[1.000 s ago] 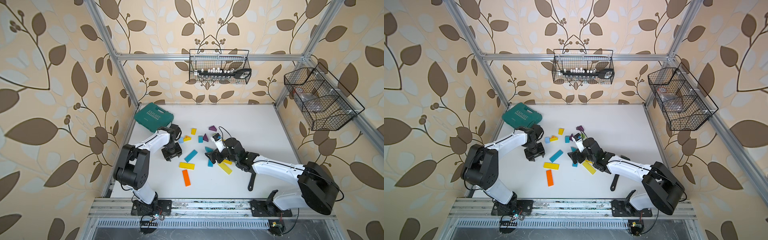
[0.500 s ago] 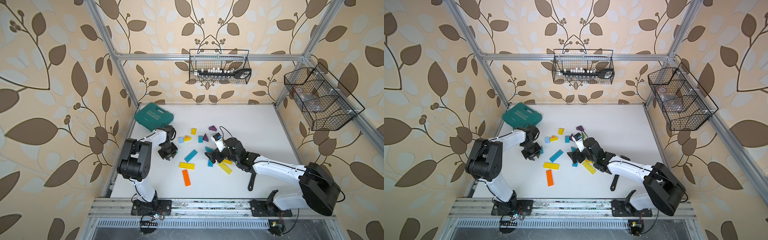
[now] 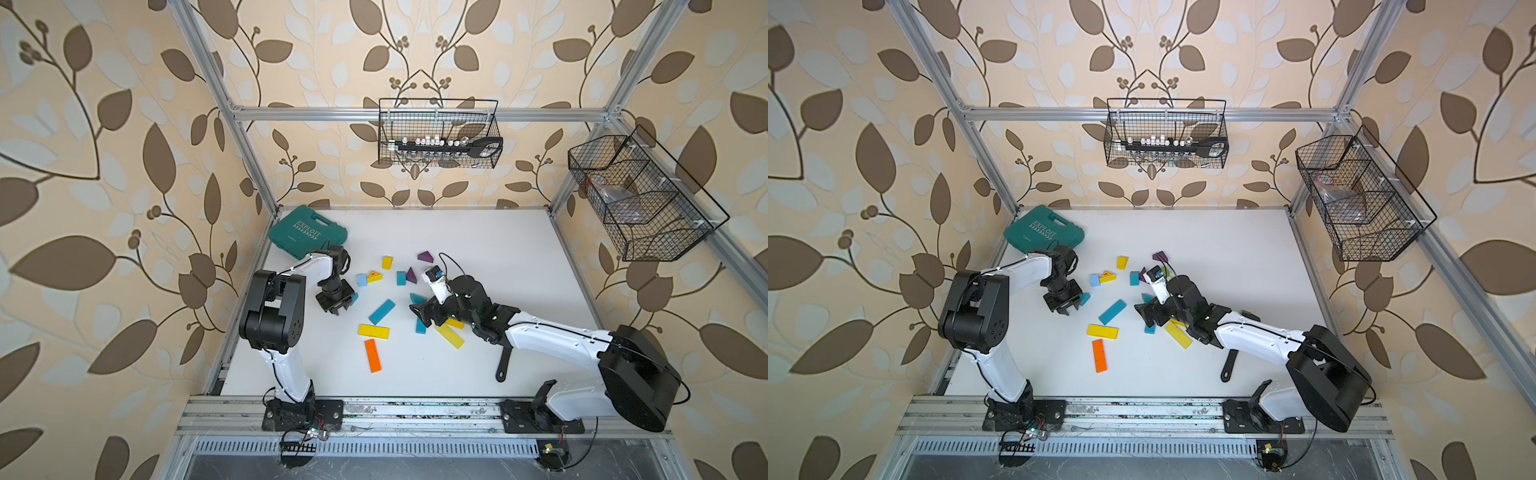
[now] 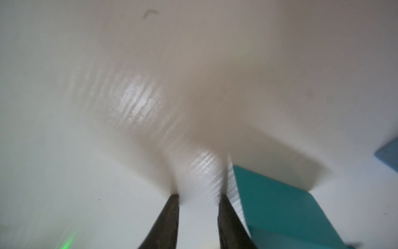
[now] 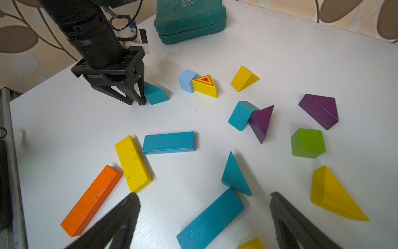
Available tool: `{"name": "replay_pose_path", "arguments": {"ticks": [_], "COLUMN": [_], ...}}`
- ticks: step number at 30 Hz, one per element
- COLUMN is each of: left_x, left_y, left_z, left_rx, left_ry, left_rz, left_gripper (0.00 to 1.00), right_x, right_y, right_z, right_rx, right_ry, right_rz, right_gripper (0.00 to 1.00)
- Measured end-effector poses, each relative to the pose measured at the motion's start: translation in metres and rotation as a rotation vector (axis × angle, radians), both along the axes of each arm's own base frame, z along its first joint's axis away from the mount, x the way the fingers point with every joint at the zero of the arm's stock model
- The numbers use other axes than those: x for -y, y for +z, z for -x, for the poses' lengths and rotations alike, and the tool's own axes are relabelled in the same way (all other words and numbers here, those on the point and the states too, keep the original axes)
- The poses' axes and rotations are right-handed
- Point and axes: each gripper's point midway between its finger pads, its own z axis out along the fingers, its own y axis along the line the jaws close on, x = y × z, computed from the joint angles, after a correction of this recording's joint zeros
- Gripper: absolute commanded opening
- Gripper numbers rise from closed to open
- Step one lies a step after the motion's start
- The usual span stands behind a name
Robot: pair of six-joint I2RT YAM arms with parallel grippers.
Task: Assemble a small pinwheel with building blocks
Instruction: Adjust the building block at the center of the board.
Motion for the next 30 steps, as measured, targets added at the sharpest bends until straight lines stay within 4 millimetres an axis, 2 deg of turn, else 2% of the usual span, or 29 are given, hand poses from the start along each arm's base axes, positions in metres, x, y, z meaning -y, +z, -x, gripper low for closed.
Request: {"name": "replay_pose_path", "arguments": {"ticks": [3, 5, 10, 14, 17, 22, 30], "left_x": [0.001, 0.009, 0.034, 0.033, 0.029, 0.026, 0.020], "left_y": [0.000, 0.002, 0.007, 0.006, 0.002, 0.000, 0.000], "left_z": [0.010, 0.019, 0.024, 0.022, 0.015, 0.005, -0.007], "left_rx": [0.000, -0.004, 0.013, 0.010, 0.013, 0.020, 0.047], "left_ry": [-0.001, -0.019, -0.081, -0.084, -0.078, -0.075, -0.098], "left_rz": [0.003, 0.011, 0.030, 0.015, -0.005, -0.004, 0.008], "left_gripper": [0.54, 0.61, 0.63, 0.58, 0.50, 0.42, 0.39], "right_x": [0.000, -0.001, -0.003, -0.003, -0.003, -0.003, -0.004], "right_y": [0.000, -0.001, -0.004, -0.004, -0.004, -0.003, -0.003], "right_z": [0.000, 0.001, 0.002, 0.003, 0.002, 0.002, 0.002], "right_rx": [-0.001, -0.004, -0.015, -0.017, -0.016, -0.014, -0.011], "right_ry": [0.002, 0.005, 0.015, 0.019, 0.019, 0.019, 0.019], "right_rz": [-0.001, -0.002, -0.001, -0.003, -0.003, -0.005, -0.008], "right_gripper": [0.95, 0.95, 0.95, 0.94, 0.94, 0.94, 0.94]}}
